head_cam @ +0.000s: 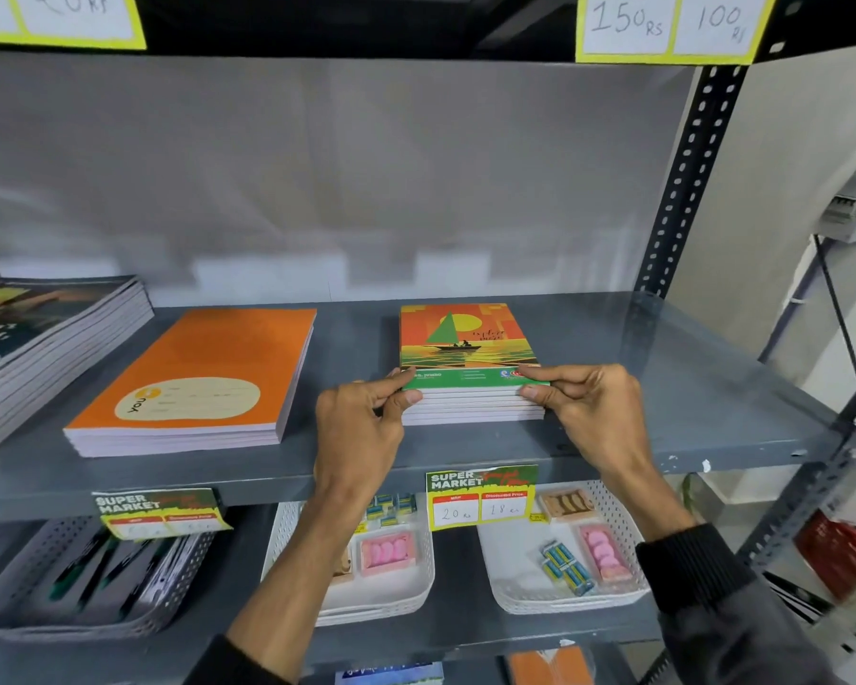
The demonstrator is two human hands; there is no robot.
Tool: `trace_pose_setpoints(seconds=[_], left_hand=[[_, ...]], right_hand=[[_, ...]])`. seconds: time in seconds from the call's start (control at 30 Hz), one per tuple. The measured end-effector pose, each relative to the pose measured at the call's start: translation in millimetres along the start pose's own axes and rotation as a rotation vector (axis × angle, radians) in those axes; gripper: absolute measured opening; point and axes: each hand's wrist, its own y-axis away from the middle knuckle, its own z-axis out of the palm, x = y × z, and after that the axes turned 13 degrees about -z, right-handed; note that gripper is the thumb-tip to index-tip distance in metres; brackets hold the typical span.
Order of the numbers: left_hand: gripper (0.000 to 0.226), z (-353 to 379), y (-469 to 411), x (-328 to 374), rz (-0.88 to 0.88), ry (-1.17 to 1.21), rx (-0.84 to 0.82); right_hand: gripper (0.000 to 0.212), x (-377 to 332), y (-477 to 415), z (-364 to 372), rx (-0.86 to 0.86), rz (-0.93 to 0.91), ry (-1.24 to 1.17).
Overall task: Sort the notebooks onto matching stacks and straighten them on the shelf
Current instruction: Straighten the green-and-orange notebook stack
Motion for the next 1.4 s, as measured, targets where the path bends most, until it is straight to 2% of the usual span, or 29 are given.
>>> trace_pose_setpoints(seconds=[0.13,0.23,0.33,0.4,0.47,0.63,0.73,0.97,1.03,1.1,1.2,1.3,1.4], left_hand=[[0.030,-2.2,0.8,0.9,-0.051,0.093,-0.003],[0.049,-4.2,-9.9,11.3,-0.225,0.263,0.017],[0.078,7.5,-25.6,27.0,-0.471,0.445,-0.140],[0.083,18.2,-31.9,33.4,-0.565,0.455,-0.254],[0.081,28.2,-33.4,34.1,-0.598,0.433,-0.331],[0.058,35.8,-33.8,35.5,-0.686,0.440,-0.307],[0.056,36.2,-33.3,35.3,-0.684,0.434,-0.317],[0.070,29.2,-33.5,32.6,-0.639,0.426,-0.401],[0.065,14.0,-36.5,29.7,-0.591,0.407,-0.380],[0.063,-5.1,-40.9,29.1,-0.517,0.376,-0.358],[0.070,-42.5,-53.9,24.2,-0.443,0.350,-0.315],[0.068,-79.3,-68.6,15.8,-0.381,0.322,-0.288],[0.067,-115.0,-77.5,-0.9,-0.325,0.277,-0.247]], right_hand=[[0.030,0.0,1.3,-5.1,-0.015,0.025,-0.056],[0.045,-0.4,-4.5,-3.3,0.103,0.136,-0.149],[0.045,-4.3,-24.0,10.0,0.122,0.384,-0.382],[0.047,-9.7,-33.2,18.6,0.033,0.480,-0.444],[0.061,-12.5,-37.3,25.0,-0.062,0.524,-0.431],[0.063,-16.1,-40.1,30.4,-0.090,0.587,-0.403],[0.061,-12.4,-38.2,30.5,-0.102,0.567,-0.405],[0.054,-20.8,-42.3,20.4,-0.100,0.569,-0.498],[0.067,-28.0,-43.5,21.4,-0.038,0.519,-0.367],[0.079,-42.5,-46.5,29.4,0.042,0.393,-0.185],[0.090,-76.8,-49.7,67.5,-0.006,0.269,-0.146],[0.079,-105.1,-49.3,120.3,-0.085,0.145,-0.105],[0.069,-119.7,-44.8,166.7,-0.146,0.104,-0.102]])
